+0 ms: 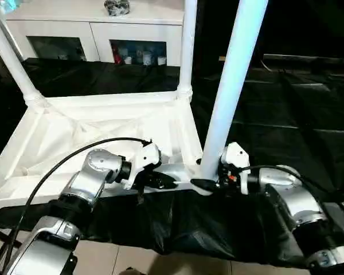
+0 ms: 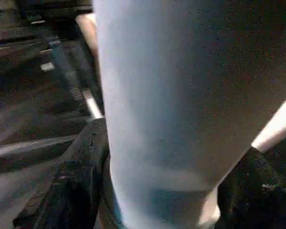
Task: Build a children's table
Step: Rotate leg to tighten
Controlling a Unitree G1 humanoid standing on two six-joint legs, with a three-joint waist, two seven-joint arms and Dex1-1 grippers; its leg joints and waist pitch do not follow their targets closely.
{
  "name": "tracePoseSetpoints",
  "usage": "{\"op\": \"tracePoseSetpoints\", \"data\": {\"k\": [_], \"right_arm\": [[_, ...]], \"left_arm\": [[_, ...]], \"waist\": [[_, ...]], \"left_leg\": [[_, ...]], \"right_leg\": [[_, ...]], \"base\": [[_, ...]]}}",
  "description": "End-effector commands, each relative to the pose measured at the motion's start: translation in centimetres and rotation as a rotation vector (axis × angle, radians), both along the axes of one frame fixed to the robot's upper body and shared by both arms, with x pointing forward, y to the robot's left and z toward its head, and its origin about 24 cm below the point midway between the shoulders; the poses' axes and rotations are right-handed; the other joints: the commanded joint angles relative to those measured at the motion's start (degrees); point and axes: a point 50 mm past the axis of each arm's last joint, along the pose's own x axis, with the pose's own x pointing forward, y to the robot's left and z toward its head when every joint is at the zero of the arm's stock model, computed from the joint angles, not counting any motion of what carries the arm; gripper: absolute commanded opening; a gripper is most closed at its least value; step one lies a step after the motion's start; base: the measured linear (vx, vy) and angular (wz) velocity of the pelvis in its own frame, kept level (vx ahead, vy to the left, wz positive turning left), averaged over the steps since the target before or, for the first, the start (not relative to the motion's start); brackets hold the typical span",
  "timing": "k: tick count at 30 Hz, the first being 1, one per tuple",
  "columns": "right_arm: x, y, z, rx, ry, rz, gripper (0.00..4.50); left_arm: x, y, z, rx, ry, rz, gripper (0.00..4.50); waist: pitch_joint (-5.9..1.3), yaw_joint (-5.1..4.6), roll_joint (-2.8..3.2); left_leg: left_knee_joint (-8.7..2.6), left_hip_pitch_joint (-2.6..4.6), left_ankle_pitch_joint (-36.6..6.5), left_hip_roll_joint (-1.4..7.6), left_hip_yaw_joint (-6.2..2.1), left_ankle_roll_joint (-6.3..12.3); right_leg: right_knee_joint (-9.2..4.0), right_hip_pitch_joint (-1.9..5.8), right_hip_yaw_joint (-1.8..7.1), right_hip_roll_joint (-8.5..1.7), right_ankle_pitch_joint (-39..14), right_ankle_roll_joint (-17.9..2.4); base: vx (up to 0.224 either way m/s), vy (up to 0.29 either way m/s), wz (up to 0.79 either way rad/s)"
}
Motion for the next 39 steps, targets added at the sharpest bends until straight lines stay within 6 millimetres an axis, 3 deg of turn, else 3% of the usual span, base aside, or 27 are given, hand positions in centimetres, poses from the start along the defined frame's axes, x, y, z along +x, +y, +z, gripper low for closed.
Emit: {"op": "tracePoseSetpoints", "data": {"k": [1,3,5,9,10,11,13,15,20,23,24,30,31,33,39], "right_arm": [[0.5,2.4,-1.5,-0.030,0.025,-0.119,2.69],[1.3,2.9,-2.0,-0.036,0.027,-0.246,2.69],[1.8,3.4,-2.2,-0.029,0.035,-0.337,2.69],[2.7,4.4,-2.3,-0.021,0.043,-0.458,2.69],[3.0,4.8,-2.2,-0.022,0.036,-0.490,2.69],[3.1,4.9,-2.2,-0.021,0.033,-0.499,2.69],[3.7,5.9,-1.8,-0.005,0.015,-0.554,3.24],[4.0,6.3,-1.4,0.022,0.015,-0.562,3.38],[3.7,6.1,-1.1,0.054,0.020,-0.486,3.83],[3.7,5.6,-1.0,0.052,0.020,-0.467,3.93],[3.4,5.0,-0.9,0.061,0.020,-0.413,3.93],[2.0,3.0,-0.3,0.082,0.014,-0.183,3.93],[1.8,2.8,-0.2,0.084,0.014,-0.160,3.93],[1.3,2.3,0.2,0.090,0.009,-0.083,3.93],[-0.3,1.3,0.7,0.060,0.043,0.115,3.93]], "left_arm": [[1.3,-2.0,1.5,-0.052,-0.092,0.104,0.00],[1.8,-2.9,1.6,-0.056,-0.109,0.157,0.00],[2.3,-3.8,1.7,-0.063,-0.124,0.223,0.00],[3.2,-5.2,2.1,-0.083,-0.149,0.342,0.00],[3.4,-5.7,2.2,-0.088,-0.156,0.363,0.00],[3.4,-5.9,2.2,-0.089,-0.158,0.365,0.00],[3.2,-7.1,2.2,-0.099,-0.168,0.357,0.00],[2.9,-7.5,2.2,-0.106,-0.170,0.337,0.00],[2.4,-6.8,2.0,-0.112,-0.168,0.242,0.00],[2.4,-6.4,2.0,-0.109,-0.164,0.225,0.00],[2.3,-5.9,2.0,-0.113,-0.162,0.202,0.00],[1.8,-3.9,2.1,-0.120,-0.146,0.110,0.00],[1.7,-3.6,2.1,-0.119,-0.142,0.099,0.00],[1.3,-3.0,2.0,-0.114,-0.129,0.047,0.00],[0.8,-1.4,1.8,-0.083,-0.082,-0.032,0.00]], "waist": [[-3.53,-0.84,-0.58],[-3.47,-1.36,-0.99],[-3.47,-1.87,-0.89],[-3.49,-2.34,-0.75],[-3.63,-2.16,-0.90],[-3.74,-2.16,-0.64],[-3.91,-2.36,-0.26],[-3.93,-2.46,-0.24],[-4.24,-2.53,-0.05],[-4.19,-2.57,-0.26],[-4.12,-2.61,-0.61],[-3.95,-2.28,-0.42],[-4.01,-2.26,0.14],[-4.02,-2.28,-0.20],[-3.98,-1.55,-0.03]], "left_leg": [[-4.06,0.92,-16.3,1.10,-0.17,0.96],[-4.12,1.01,-17.6,0.89,-0.32,0.24],[-4.03,1.03,-18.2,0.82,-0.48,0.37],[-3.88,1.14,-18.8,0.60,-0.37,0.55],[-3.80,1.10,-18.1,0.57,-0.31,0.98],[-3.86,0.76,-16.9,0.70,-0.35,1.18],[-3.86,0.72,-16.4,0.71,-0.36,0.88],[-3.76,0.63,-16.2,0.61,-0.27,1.25],[-3.57,0.35,-13.2,0.64,-0.14,3.12],[-3.60,0.32,-13.6,0.63,-0.12,3.42],[-3.63,0.40,-13.9,0.67,-0.08,3.47],[-3.69,0.38,-14.7,0.85,-0.11,4.08],[-3.70,0.37,-14.6,0.90,-0.18,4.00],[-3.65,0.41,-14.8,0.94,-0.05,4.12],[-3.69,0.53,-14.5,1.18,0.02,4.26]], "right_leg": [[-4.35,2.16,2.03,-3.21,-24.0,-10.0],[-4.50,2.12,1.81,-3.18,-26.1,-9.5],[-4.86,2.12,1.76,-3.34,-27.9,-8.5],[-5.15,1.80,1.77,-3.16,-27.9,-8.3],[-5.15,1.99,1.78,-3.18,-27.0,-8.4],[-4.83,2.14,1.92,-3.27,-24.7,-8.9],[-4.59,2.20,1.84,-3.12,-21.9,-9.8],[-4.42,2.40,1.85,-3.08,-19.9,-10.6],[-3.78,2.88,1.87,-3.03,-14.5,-12.2],[-3.80,3.00,1.83,-3.07,-15.2,-12.3],[-3.96,2.92,1.82,-3.07,-16.2,-12.1],[-4.14,3.01,1.83,-3.10,-18.2,-11.7],[-3.97,3.08,1.86,-3.15,-17.8,-11.8],[-4.04,2.95,1.83,-3.03,-17.5,-12.1],[-3.90,2.81,1.83,-2.96,-17.3,-12.7]], "base": [[0.000,0.000,0.00],[0.000,0.000,0.00],[0.000,0.000,0.00],[0.000,0.000,0.00],[0.000,0.000,0.00],[0.000,0.000,0.00],[0.000,0.000,0.00],[0.000,0.000,0.00],[0.000,0.000,0.00],[0.000,0.000,0.00],[0.000,0.000,0.00],[0.000,0.000,0.00],[0.000,0.000,0.00],[0.000,0.000,0.00],[0.000,0.000,0.00]]}}
